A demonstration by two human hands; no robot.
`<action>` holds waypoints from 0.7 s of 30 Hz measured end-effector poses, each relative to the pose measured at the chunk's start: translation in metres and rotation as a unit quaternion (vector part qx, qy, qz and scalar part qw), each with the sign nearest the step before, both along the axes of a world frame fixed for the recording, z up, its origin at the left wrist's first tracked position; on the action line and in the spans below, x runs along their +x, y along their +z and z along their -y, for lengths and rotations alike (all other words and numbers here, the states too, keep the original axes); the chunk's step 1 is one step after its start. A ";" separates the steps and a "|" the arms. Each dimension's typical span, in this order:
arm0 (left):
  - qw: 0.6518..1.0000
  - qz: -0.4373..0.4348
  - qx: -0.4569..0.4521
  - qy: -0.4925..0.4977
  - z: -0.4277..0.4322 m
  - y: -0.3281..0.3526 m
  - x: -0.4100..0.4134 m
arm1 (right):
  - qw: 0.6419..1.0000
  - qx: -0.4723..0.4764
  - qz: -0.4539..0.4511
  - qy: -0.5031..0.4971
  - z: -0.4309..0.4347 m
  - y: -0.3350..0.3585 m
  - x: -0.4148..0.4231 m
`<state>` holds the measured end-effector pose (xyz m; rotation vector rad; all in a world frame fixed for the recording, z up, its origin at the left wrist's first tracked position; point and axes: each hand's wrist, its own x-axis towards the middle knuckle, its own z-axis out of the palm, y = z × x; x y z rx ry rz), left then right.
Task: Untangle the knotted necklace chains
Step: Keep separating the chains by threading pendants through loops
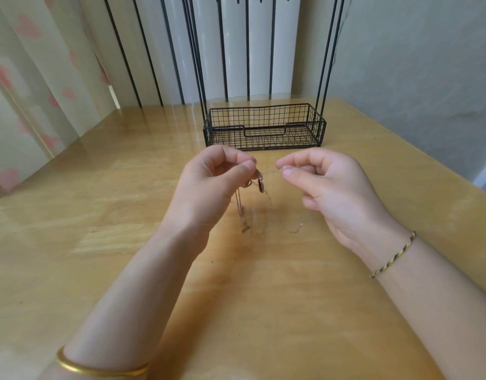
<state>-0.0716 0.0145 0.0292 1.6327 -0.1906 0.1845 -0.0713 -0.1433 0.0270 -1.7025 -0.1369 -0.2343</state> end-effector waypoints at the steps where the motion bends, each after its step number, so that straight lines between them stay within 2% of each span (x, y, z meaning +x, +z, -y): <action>1: 1.000 -0.002 -0.001 0.003 0.000 0.000 0.000 | 1.000 0.006 0.002 -0.004 0.000 0.001 -0.001; 12: 0.999 -0.036 -0.023 0.018 0.004 0.003 -0.002 | 0.997 0.079 -0.015 0.018 0.000 0.012 -0.008; 15: 0.998 -0.047 -0.039 0.022 0.004 0.003 -0.002 | 0.998 0.052 -0.024 0.023 0.002 0.011 -0.009; 21: 0.995 -0.050 -0.080 0.032 0.002 0.003 0.001 | 0.995 -0.070 -0.066 0.022 -0.002 0.004 -0.007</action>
